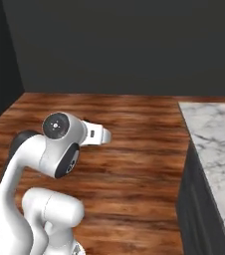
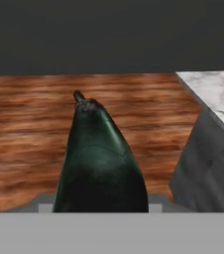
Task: Take the cheese, fish, and eggplant from the fridge and place them on the plate on the dining counter to create an appetizer plate.
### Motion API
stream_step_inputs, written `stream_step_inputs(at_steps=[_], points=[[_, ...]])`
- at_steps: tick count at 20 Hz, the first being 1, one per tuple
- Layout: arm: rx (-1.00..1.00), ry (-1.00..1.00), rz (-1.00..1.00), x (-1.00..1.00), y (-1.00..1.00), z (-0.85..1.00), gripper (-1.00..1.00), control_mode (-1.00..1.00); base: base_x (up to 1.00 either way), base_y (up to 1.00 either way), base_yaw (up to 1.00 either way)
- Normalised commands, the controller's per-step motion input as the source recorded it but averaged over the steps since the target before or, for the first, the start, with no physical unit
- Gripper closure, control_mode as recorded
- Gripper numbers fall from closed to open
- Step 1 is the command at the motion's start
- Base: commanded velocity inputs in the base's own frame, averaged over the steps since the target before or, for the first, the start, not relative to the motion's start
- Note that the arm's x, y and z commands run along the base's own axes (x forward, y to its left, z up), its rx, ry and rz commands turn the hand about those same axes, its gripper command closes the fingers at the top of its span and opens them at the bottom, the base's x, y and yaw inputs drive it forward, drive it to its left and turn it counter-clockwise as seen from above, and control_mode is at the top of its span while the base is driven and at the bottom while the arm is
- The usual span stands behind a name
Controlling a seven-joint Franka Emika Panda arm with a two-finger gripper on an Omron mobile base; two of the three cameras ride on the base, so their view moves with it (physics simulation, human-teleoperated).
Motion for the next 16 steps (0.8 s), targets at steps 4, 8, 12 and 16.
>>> stream_step_inputs(at_steps=[4, 8, 12, 16], points=[[0.00, 0.00, 0.00, 0.00, 0.00, 0.00, 1.00, 1.00, 1.00, 0.39, -0.34], [0.00, 0.00, 0.00, 0.00, 0.00, 0.00, 1.00, 1.00, 1.00, 0.35, -0.40], [0.00, 0.00, 0.00, 0.00, 0.00, 0.00, 1.00, 1.00, 1.00, 0.60, -0.43], [0.00, 0.00, 0.00, 0.00, 0.00, 0.00, 1.00, 1.00, 1.00, 0.70, -0.43]])
